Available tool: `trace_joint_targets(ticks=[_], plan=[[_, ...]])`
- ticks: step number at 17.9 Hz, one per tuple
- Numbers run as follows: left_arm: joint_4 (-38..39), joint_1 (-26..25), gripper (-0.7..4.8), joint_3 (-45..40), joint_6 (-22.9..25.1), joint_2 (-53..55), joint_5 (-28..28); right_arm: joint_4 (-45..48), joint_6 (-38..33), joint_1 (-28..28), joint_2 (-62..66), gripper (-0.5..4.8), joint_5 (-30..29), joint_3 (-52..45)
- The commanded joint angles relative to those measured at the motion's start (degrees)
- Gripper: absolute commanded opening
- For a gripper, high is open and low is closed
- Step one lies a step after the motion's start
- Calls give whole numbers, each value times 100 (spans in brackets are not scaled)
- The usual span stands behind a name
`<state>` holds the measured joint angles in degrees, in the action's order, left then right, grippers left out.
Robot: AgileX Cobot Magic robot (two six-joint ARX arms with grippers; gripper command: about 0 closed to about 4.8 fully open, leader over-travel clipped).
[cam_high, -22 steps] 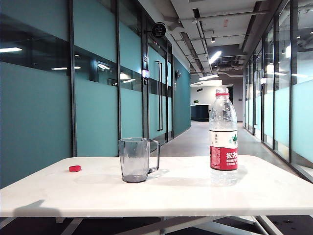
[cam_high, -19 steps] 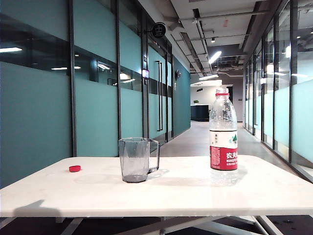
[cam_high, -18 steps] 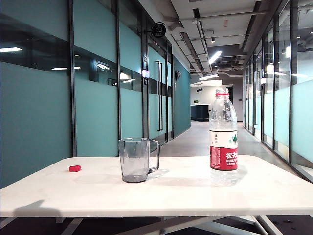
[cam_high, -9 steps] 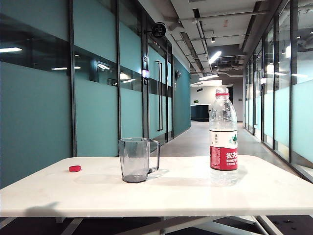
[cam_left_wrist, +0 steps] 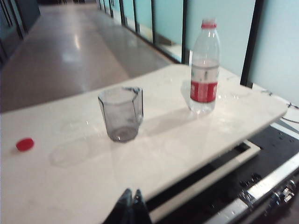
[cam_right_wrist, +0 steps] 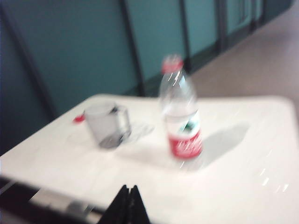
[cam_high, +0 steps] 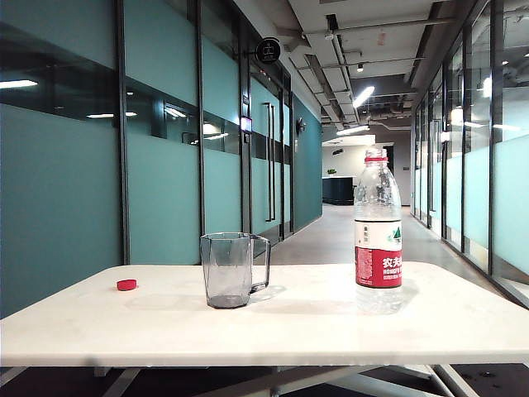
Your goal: Pick up the mineral water bottle on the table and pour water into the mug until it's half full.
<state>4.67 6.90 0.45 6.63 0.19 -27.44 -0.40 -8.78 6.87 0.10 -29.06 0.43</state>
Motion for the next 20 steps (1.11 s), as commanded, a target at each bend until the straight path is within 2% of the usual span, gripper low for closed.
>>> trace_joint_targets(ticks=[1,3,6,10,13,15,17,20], plan=[[358,7,-5,15,-2,2,-20,-339,-42,2,4,5,-70,-13],[345,7,-5,13,2,2,-24,-450,-33,2,9,29,-74,-13],[348,7,-5,13,2,2,-20,-461,-55,2,13,32,-90,17],[348,7,-5,13,2,2,-22,-914,-17,2,236,33,-46,210],[350,7,-5,13,0,2,-20,-831,243,2,697,71,-44,542],[350,4,-5,13,0,2,-22,-702,321,2,1049,135,-22,765],[350,7,-5,13,0,2,-22,-162,319,2,1456,257,-2,807],[350,7,-5,13,-2,2,-24,894,321,2,2181,308,-9,807]])
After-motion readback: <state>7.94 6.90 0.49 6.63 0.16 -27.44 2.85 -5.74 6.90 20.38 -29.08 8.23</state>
